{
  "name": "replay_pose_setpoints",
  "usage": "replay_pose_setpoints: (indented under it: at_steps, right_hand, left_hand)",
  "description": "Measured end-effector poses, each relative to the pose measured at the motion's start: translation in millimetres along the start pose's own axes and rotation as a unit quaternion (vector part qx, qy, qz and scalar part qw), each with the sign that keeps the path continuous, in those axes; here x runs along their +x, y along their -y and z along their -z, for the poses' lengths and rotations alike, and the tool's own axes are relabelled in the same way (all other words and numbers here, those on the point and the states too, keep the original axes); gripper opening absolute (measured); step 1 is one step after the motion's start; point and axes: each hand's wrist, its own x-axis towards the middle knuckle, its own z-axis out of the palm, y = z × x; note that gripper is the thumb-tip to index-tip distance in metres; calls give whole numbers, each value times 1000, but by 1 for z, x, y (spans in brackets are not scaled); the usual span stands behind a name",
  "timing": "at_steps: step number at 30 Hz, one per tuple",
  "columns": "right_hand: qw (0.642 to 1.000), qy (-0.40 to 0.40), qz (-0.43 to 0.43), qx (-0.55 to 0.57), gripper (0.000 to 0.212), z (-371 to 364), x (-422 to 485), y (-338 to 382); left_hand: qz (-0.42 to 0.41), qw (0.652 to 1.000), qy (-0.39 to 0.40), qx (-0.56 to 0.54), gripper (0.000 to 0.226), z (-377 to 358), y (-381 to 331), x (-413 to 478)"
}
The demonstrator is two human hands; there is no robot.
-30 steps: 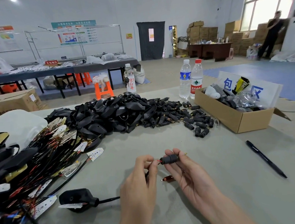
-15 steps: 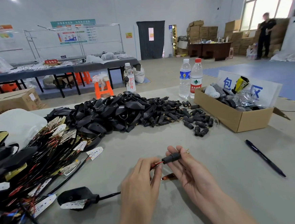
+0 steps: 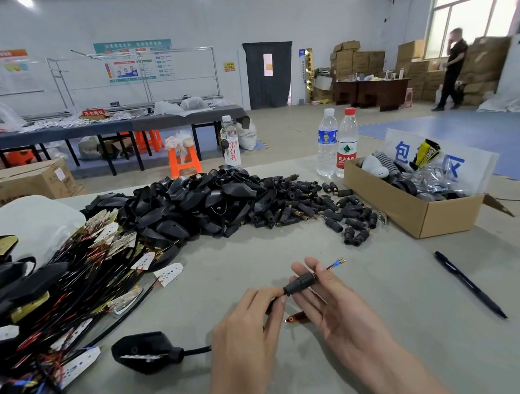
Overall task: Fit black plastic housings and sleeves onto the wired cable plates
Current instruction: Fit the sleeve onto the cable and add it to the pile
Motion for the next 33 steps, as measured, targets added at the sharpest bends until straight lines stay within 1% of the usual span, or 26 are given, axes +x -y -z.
replay_pose_setpoints:
  at_steps: [3, 5, 7, 9, 11, 15, 19, 21, 24, 27, 30, 33]
  right_hand:
    - [1000, -5, 14, -5, 41, 1, 0, 2]
    - [1000, -18, 20, 11, 38, 2, 0, 5]
    - [999, -31, 21, 23, 31, 4, 1, 8]
    - [999, -35, 14, 30, 28, 6, 2, 10]
    - [999, -34, 16, 19, 28, 7, 4, 11]
    - [996, -52, 66, -36, 30, 10, 7, 14]
    - [996, -55, 68, -21, 26, 12, 8, 14]
    - [997, -51, 60, -18, 27, 11, 8, 12]
    - [997, -28, 49, -43, 27, 8, 6, 8]
    - [997, -15, 44, -57, 32, 6, 6, 5]
    - [997, -18, 43, -63, 40, 6, 7, 3]
    - [997, -24, 34, -70, 41, 7, 9, 3]
  left_hand:
    - [10, 1000, 1, -6, 16, 2, -1, 1]
    - [15, 1000, 21, 8, 21, 3, 1, 0]
    - [9, 999, 33, 26, 18, 4, 3, 0]
    - [-5, 999, 31, 38, 11, 5, 4, -1]
    - [-9, 999, 27, 36, 11, 6, 3, -2]
    - [-18, 999, 22, 22, 10, 9, 5, -2]
    - [-35, 999, 34, 19, 9, 9, 5, -2]
    - [-43, 998, 41, 14, 11, 8, 6, -2]
    - [-55, 997, 43, 24, 18, 8, 6, -1]
    - [-53, 998, 33, 29, 16, 9, 7, 0]
    - [-56, 998, 28, 28, 16, 10, 6, 1]
    - [-54, 997, 29, 40, 16, 12, 6, 2]
